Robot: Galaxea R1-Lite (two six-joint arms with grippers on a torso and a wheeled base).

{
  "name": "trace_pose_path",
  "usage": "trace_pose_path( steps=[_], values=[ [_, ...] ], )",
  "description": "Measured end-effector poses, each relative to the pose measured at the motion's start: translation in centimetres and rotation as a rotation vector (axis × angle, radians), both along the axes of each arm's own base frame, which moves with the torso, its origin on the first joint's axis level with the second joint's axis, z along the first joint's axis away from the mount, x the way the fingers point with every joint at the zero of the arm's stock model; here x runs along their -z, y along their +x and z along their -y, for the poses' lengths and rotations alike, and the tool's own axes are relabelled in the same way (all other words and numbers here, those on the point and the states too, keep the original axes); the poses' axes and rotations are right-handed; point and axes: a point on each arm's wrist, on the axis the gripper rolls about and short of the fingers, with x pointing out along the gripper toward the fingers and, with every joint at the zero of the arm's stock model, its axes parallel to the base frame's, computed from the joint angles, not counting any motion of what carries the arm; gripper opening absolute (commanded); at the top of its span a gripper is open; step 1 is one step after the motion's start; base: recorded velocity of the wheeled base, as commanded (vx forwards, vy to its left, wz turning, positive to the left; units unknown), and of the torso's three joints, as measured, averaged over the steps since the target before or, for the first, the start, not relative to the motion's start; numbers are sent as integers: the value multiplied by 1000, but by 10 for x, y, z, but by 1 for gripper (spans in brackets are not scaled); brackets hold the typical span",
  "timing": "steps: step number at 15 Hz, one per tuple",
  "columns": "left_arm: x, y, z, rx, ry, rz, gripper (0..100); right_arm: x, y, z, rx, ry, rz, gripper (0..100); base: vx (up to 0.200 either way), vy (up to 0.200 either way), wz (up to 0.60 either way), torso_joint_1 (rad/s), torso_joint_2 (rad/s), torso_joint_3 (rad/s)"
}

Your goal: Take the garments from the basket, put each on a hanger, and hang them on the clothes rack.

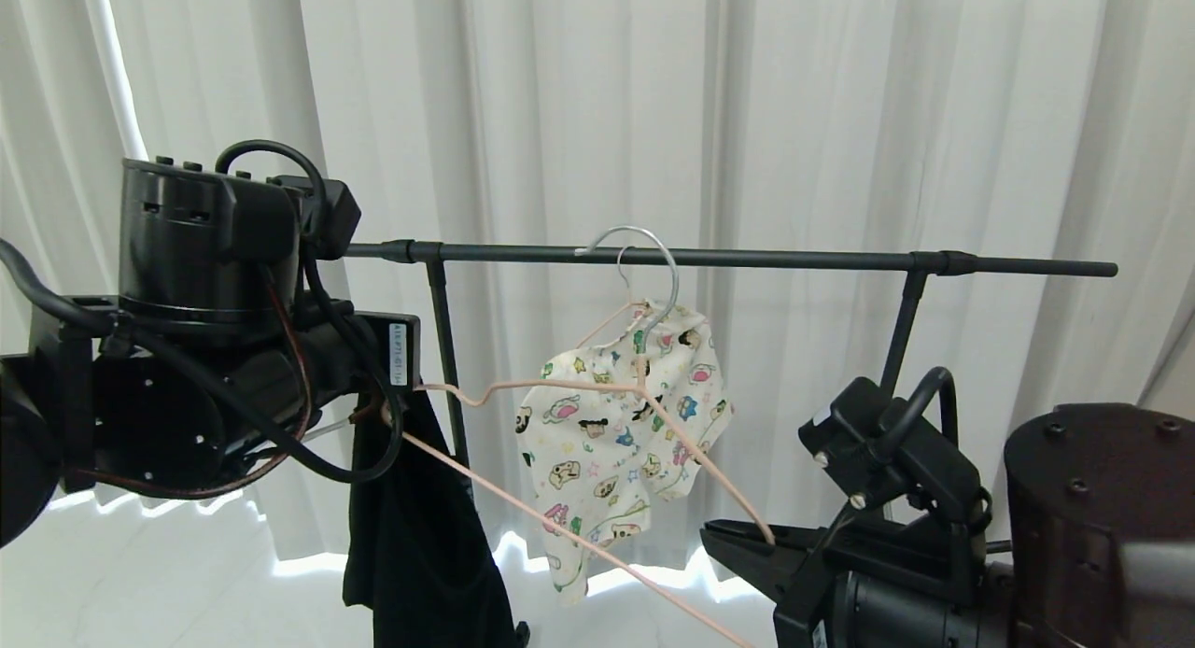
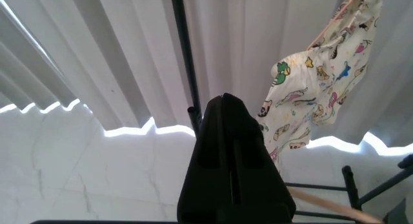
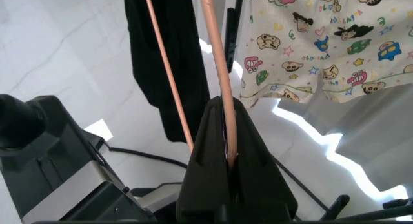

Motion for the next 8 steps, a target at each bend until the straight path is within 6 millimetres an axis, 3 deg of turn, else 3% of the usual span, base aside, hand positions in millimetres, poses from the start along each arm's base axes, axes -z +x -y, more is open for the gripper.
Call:
trace_pose_path(
  steps=[8],
  values=[
    [2,2,-5,-49,16,0,0,-10,8,-9,50,56,-9,0,0,0,0,0,0,0]
  ],
)
